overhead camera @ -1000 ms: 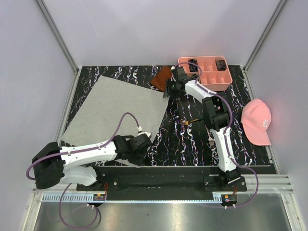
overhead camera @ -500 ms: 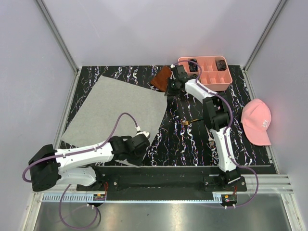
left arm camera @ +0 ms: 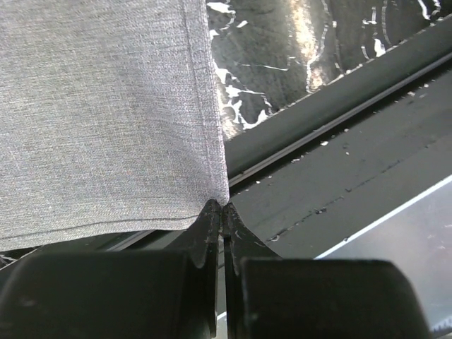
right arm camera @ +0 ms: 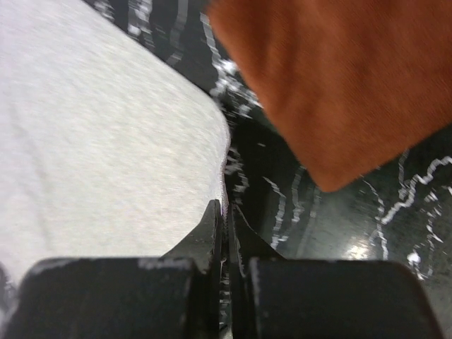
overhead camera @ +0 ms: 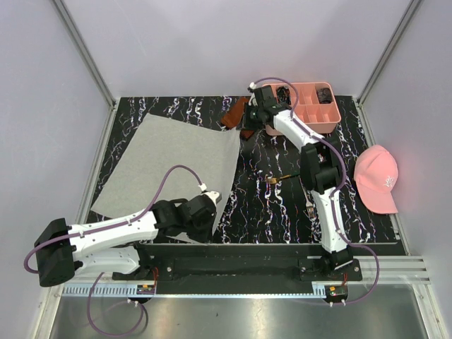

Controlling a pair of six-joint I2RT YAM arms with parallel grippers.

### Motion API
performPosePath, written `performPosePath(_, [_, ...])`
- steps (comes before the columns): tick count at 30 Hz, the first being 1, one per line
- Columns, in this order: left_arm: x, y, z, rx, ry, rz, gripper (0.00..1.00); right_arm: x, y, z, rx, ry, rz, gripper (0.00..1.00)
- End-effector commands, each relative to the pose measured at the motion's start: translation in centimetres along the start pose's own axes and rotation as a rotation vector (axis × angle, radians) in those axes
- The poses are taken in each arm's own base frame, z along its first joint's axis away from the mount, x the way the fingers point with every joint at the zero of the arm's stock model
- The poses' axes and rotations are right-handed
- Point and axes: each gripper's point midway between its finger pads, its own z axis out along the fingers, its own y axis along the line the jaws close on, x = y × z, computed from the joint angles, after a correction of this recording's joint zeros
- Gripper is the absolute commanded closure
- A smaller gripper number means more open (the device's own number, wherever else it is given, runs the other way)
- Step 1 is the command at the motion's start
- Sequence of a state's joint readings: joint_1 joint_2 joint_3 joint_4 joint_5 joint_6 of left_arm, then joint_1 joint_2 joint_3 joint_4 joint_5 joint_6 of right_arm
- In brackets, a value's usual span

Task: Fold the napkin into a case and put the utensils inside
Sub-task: Flatten the napkin at the center of the board.

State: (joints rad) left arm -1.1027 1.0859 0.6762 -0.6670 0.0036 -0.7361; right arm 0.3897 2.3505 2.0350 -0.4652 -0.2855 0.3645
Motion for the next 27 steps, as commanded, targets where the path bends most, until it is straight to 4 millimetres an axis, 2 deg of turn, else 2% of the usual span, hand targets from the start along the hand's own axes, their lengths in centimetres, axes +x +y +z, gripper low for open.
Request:
performPosePath(1, [-1.6,-3.4,-1.1,0.154,-0.05,0.01,1.0,-5.9,6.2,-4.9,-0.163,-0.133,-0.021,1.0])
performPosePath(3, [-2.4,-4.7,-1.1,0.207,-0.076,0.008,1.0,-5.9,7.0,-4.5,-0.188,-0.124,-0.007,1.0])
performPosePath(4, [-2.8,-5.3,-1.2,0.231,-0.087,0.011,1.0,-6.2,8.0,-4.7,-0.208,-0.132,-0.012,1.0])
performPosePath(6, [-4.3,-7.0,-1.4,0.279,-0.121,0.024,1.0,-6.1,8.6,-4.2,-0.227,-0.124,0.0,1.0])
performPosePath(7, [-4.6,-7.4,-0.8,0.277,-0.109,0.029,1.0,-6.4,9.7,-4.5,-0.245,-0.132,-0.005,1.0])
performPosePath(8, [-6.2,-8.8,-1.4,0.308,-0.143,0.038,1.0,-6.2,9.8,-4.1,-0.249,-0.126,0.0,1.0])
performPosePath(10, [-7.7,-10.2,-1.0,0.314,-0.151,0.067,1.0,-6.3,10.8,-4.1,-0.28,-0.121,-0.002,1.0])
performPosePath(14, [-10.3,-12.4,0.5,0.334,-0.146,0.092,1.0,-5.3,10.7,-3.0,-0.295,-0.08,0.005,1.0])
performPosePath(17, [-10.8,-13.4,2.2,0.333,-0.102,0.101,1.0,-4.8,9.2,-2.8,-0.229,-0.08,-0.023,1.0])
performPosePath(21, [-10.4,-12.9,4.1,0.294,-0.051,0.103,0.99,-4.2,7.8,-2.6,-0.19,-0.075,-0.071,1.0])
performPosePath(22, [-10.3,-12.4,4.3,0.269,-0.035,0.101,0.85,-4.0,7.3,-2.5,-0.18,-0.07,-0.08,1.0])
performPosePath(23, [-10.3,-12.0,4.2,0.257,-0.037,0.111,0.77,-4.1,6.7,-2.5,-0.173,-0.071,-0.079,1.0])
performPosePath(24, [-10.8,-11.8,3.2,0.257,-0.063,0.114,0.7,-3.9,6.1,-2.5,-0.165,-0.064,-0.083,1.0])
performPosePath(25, [-11.0,-10.6,2.9,0.234,-0.073,0.099,0.59,-3.8,5.8,-2.4,-0.16,-0.061,-0.085,1.0])
performPosePath(26, [-11.5,-9.9,2.2,0.228,-0.094,0.097,0.55,-3.8,5.6,-2.5,-0.16,-0.061,-0.09,1.0])
performPosePath(27, [-12.2,-9.4,0.5,0.241,-0.127,0.085,0.52,-3.6,4.9,-2.4,-0.15,-0.053,-0.104,1.0])
